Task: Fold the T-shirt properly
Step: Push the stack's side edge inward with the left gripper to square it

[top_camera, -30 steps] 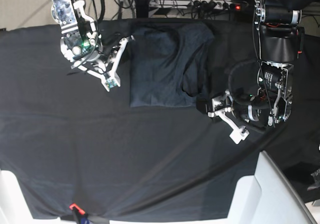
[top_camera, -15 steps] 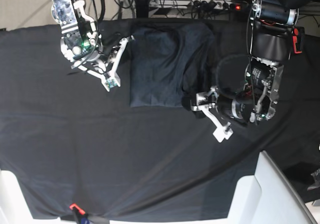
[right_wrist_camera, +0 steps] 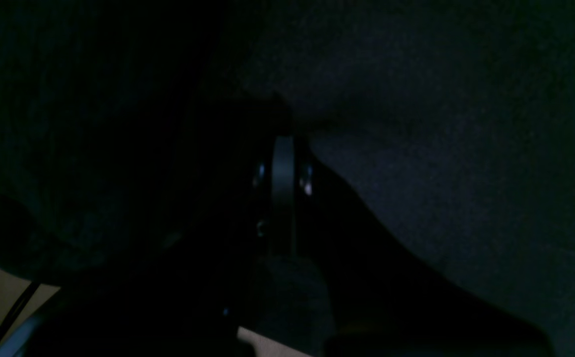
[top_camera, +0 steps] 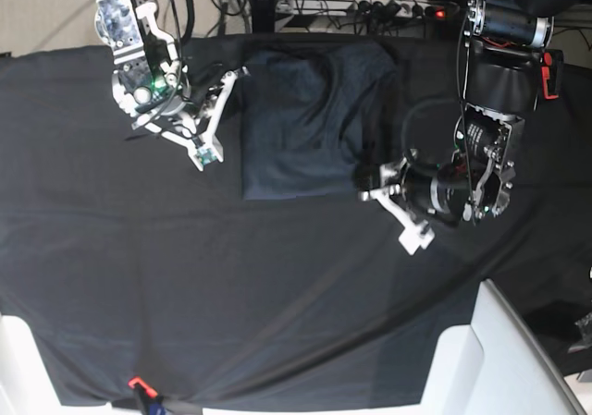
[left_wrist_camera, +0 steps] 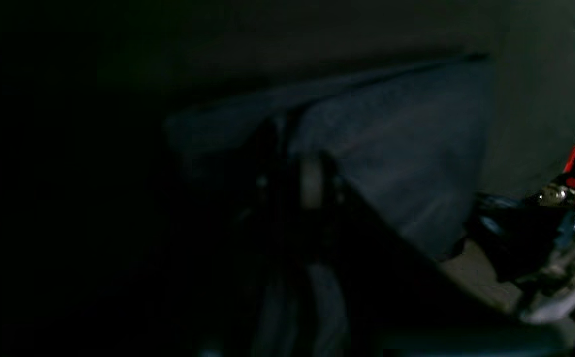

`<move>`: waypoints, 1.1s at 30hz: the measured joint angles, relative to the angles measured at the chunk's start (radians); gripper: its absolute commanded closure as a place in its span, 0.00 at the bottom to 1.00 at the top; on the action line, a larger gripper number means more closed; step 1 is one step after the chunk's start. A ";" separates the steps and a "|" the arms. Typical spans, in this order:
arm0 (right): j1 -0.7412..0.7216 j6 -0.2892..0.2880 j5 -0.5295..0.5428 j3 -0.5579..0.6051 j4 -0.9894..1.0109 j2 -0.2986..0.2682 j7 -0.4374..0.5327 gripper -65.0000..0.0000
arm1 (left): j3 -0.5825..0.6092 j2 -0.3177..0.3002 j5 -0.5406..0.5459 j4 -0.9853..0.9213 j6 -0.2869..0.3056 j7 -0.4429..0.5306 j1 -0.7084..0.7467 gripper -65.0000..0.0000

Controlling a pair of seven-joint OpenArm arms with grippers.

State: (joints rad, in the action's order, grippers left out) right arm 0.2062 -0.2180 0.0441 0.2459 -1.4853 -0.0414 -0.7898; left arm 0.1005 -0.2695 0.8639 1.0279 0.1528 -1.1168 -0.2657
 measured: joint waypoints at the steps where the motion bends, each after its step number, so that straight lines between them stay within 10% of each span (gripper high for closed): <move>1: 0.000 0.000 0.000 0.000 0.000 0.000 0.000 1.00 | 0.002 0.000 0.000 -0.006 0.000 0.021 0.000 1.00; 33: -0.006 0.000 0.000 0.000 0.001 0.000 -0.001 1.00 | -0.005 -0.008 0.005 0.105 -0.079 -0.028 0.051 1.00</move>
State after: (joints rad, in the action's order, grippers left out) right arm 0.2001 -0.2180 0.0441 0.2459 -1.4841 -0.0410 -0.7906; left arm 0.0952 -0.2775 0.8684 1.1332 0.0742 -1.1446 -0.2142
